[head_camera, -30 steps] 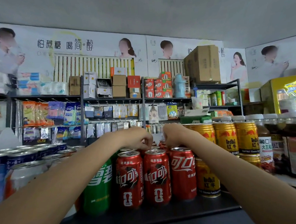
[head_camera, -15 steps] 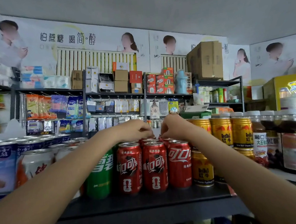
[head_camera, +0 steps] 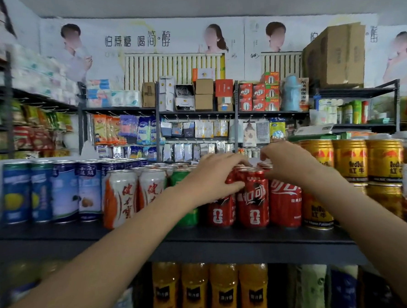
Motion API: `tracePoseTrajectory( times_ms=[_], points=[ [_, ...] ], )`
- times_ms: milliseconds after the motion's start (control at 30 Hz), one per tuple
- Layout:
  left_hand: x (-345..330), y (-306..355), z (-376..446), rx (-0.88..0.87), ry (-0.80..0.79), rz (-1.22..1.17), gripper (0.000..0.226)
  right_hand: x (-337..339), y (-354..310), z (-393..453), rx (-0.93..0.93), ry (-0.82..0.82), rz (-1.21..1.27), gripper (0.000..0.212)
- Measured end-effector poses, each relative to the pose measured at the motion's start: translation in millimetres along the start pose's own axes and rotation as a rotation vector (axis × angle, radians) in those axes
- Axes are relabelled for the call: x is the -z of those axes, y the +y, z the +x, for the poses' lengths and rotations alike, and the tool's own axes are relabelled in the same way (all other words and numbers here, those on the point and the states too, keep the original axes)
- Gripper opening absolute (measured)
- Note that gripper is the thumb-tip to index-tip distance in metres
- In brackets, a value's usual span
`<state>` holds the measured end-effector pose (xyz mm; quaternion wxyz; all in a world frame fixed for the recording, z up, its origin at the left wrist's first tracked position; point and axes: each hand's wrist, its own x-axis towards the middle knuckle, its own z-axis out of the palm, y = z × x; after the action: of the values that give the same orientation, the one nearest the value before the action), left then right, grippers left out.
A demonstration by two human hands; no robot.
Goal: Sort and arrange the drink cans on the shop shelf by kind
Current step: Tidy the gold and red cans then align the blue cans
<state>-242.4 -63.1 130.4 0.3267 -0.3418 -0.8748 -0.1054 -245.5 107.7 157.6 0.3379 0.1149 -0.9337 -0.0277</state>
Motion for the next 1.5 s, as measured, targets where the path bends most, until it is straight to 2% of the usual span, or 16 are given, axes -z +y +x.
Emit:
tracePoseTrajectory(
  times_ms=[100,267,400,500,633,767,967,1133,1267,1333,1367,1433,1500],
  points=[
    [11.5,-25.1,-30.2,0.064,0.096,0.011,0.041,3.6,-26.2,-0.8,0.050,0.112,0.155,0.022],
    [34.6,-75.3,-68.0,0.221,0.091,0.116,0.038,-3.4,-93.0,0.3,0.190,-0.049,0.308,0.035],
    [52.9,-111.4,-95.5,0.242,0.093,0.152,0.038,-22.1,-130.6,-1.4,0.211,-0.007,0.411,0.049],
    [67.3,-137.8,-114.3,0.246,0.057,0.131,0.041,-29.9,-163.0,3.6,0.202,0.066,0.413,0.063],
    [73.4,-163.2,-130.1,0.243,-0.029,0.084,0.063,-43.9,-196.1,12.3,0.152,0.027,0.274,0.067],
    [76.4,-174.4,-128.8,0.194,-0.039,0.009,0.063,-50.3,-201.6,17.9,0.055,0.059,0.220,0.060],
    [70.8,-192.8,-118.6,0.137,-0.093,-0.127,0.057,-47.3,-195.6,17.8,0.046,0.104,0.228,0.061],
    [72.4,-196.3,-115.3,0.077,-0.122,-0.126,0.060,-45.5,-192.2,20.5,0.055,0.080,0.290,0.064],
    [98.3,-199.5,-109.8,0.089,-0.166,-0.129,0.057,-31.4,-183.0,25.2,0.073,-0.045,0.397,0.061],
    [111.7,-199.7,-100.9,0.111,-0.179,-0.068,0.055,-18.4,-178.2,30.5,0.077,-0.088,0.472,0.063],
    [114.0,-198.6,-96.7,0.106,-0.246,-0.006,0.055,-14.7,-178.5,33.5,0.084,-0.126,0.451,0.068],
    [109.4,-196.0,-90.9,0.068,-0.402,0.127,0.059,-17.0,-184.1,38.2,0.098,-0.204,0.285,0.080],
    [98.2,-198.5,-88.5,0.017,-0.439,0.219,0.068,-29.0,-190.8,38.9,0.137,-0.211,0.133,0.087]
  ],
)
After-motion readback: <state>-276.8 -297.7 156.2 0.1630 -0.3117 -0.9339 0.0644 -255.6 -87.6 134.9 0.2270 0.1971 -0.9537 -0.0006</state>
